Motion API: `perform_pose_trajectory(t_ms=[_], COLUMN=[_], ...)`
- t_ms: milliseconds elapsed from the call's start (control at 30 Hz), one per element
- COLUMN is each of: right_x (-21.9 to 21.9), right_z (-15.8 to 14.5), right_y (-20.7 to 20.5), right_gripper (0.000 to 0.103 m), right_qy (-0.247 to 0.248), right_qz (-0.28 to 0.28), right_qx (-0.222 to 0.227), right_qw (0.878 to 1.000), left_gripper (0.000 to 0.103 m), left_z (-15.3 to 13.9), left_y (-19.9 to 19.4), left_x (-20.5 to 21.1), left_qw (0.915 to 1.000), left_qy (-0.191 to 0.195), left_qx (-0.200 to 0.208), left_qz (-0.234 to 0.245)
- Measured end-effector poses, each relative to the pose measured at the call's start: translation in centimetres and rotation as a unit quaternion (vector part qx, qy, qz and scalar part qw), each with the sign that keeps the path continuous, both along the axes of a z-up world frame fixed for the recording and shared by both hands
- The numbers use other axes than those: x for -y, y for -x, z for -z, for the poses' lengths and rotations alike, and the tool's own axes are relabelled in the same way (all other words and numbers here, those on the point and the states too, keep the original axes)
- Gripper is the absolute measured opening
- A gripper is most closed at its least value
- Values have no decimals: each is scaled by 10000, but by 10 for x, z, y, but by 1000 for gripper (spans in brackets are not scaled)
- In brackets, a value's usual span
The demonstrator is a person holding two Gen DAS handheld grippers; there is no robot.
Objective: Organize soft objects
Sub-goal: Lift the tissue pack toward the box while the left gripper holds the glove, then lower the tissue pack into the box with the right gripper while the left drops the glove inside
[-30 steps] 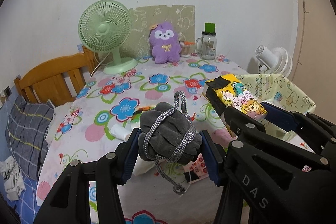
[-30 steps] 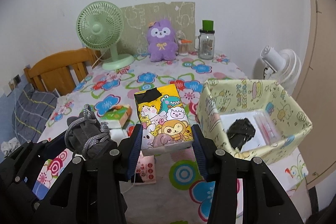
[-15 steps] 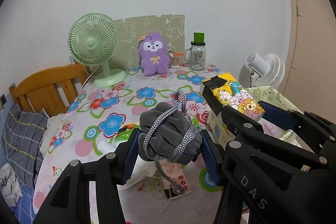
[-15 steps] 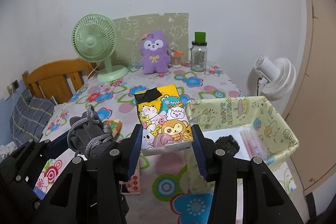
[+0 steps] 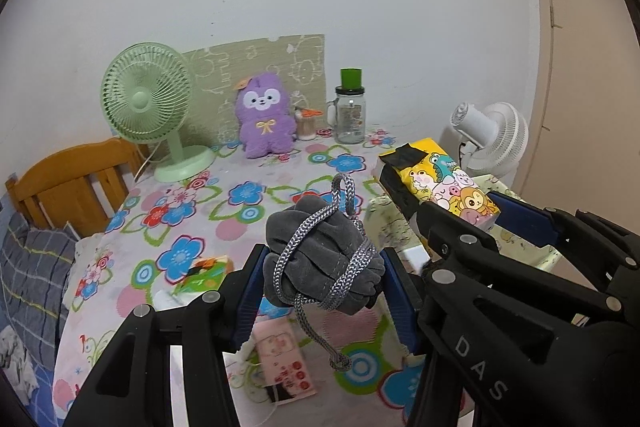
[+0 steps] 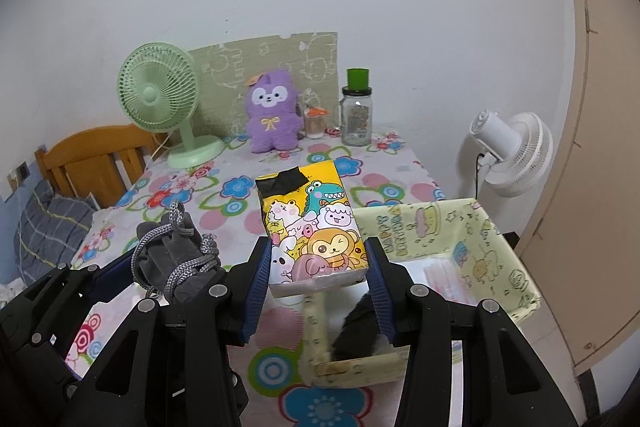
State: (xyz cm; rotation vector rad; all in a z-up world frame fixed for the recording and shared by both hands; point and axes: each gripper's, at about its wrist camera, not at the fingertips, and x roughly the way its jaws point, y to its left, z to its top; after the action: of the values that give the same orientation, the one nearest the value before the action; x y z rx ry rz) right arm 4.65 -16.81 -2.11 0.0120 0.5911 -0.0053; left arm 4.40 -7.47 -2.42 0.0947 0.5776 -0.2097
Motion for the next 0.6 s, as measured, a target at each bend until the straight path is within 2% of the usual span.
perform_pose_trajectory(t_ms=[600], right_x=[58], right_z=[-5], right_y=[-6], right_gripper=[50], right_qy=[123], right_qz=[469], right_qx=[66], right_qw=[9988], left_gripper=[57], left_z=[-3], left_y=[-15], left_x=[61], left_qw=[9986], left_qy=[-37], left_qx=[53], left_qz=[517])
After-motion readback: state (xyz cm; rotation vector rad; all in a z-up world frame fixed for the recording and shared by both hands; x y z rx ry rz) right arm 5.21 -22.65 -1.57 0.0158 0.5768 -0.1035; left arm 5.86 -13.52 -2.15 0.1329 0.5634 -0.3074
